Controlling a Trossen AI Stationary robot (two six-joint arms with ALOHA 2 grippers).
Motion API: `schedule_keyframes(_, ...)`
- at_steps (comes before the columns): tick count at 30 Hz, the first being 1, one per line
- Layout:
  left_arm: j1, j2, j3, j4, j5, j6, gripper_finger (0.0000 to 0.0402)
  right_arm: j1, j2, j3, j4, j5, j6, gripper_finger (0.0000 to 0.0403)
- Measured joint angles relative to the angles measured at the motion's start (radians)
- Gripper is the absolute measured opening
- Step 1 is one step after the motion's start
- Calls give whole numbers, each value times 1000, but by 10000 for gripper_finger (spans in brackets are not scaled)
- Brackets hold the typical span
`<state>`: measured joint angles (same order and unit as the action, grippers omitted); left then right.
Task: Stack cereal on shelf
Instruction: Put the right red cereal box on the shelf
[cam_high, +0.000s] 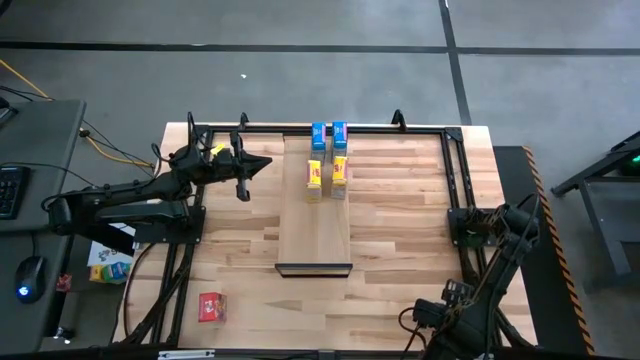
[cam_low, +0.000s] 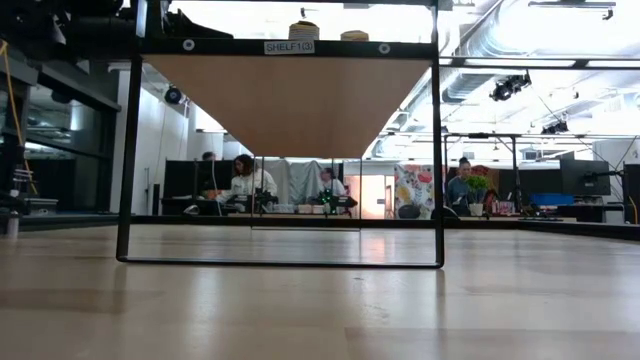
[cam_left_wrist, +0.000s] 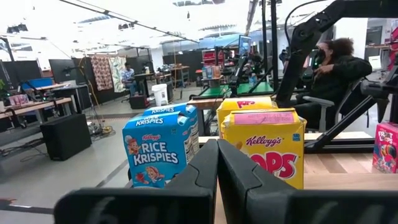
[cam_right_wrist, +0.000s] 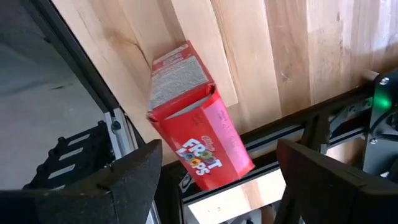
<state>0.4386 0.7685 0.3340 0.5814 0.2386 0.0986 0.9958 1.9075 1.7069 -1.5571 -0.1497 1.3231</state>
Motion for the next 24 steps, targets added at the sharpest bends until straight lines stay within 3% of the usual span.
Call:
schedule_keyframes(15, 0, 0, 0, -1, 0, 0, 0, 0, 31, -15, 12, 41, -72, 309)
schedule_keyframes(24, 0, 0, 0, -1, 1, 0, 0, 0, 31, -118, 107, -37, -113, 309)
